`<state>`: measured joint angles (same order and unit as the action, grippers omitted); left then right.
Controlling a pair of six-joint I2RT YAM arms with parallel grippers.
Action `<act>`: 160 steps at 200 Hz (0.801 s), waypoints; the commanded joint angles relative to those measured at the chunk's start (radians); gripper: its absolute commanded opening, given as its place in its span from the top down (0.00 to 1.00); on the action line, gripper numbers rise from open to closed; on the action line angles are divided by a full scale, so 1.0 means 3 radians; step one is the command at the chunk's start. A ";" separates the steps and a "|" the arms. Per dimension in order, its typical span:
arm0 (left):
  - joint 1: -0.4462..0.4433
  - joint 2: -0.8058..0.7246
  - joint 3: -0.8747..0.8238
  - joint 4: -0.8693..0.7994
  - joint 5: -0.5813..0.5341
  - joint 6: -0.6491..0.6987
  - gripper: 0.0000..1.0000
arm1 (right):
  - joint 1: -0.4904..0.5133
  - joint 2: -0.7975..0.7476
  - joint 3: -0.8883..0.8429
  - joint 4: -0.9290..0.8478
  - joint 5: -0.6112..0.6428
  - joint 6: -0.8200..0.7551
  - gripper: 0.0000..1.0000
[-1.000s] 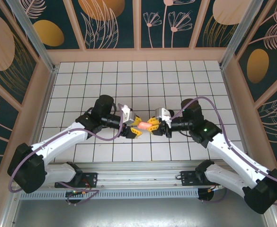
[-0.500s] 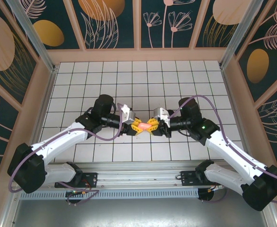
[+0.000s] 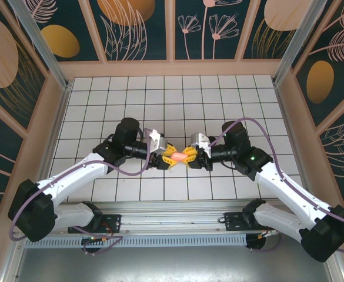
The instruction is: Insert the wireless bluetooth earbuds into the charging case
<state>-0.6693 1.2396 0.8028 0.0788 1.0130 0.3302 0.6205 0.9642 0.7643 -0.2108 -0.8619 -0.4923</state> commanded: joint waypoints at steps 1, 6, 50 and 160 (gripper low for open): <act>-0.0009 -0.0073 -0.0035 0.0146 0.0080 -0.0093 0.67 | -0.0018 -0.0003 0.0101 0.0038 -0.0026 0.0000 0.83; -0.0010 -0.0072 -0.0038 0.0146 0.0080 -0.0093 0.68 | -0.0018 -0.0003 0.0100 0.0037 -0.0026 -0.0004 0.83; -0.0012 -0.0057 -0.0032 0.0097 0.0029 -0.0074 0.79 | -0.0022 -0.0006 0.0095 0.0060 0.0001 0.0008 0.80; -0.0010 -0.0083 -0.0050 -0.0094 0.0010 0.0118 0.81 | -0.0224 -0.0124 -0.0047 0.0389 0.0138 0.0339 0.63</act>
<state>-0.6685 1.2327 0.7982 0.0925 0.9630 0.3332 0.5751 0.9577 0.7631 -0.1867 -0.8551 -0.4282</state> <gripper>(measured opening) 0.189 0.364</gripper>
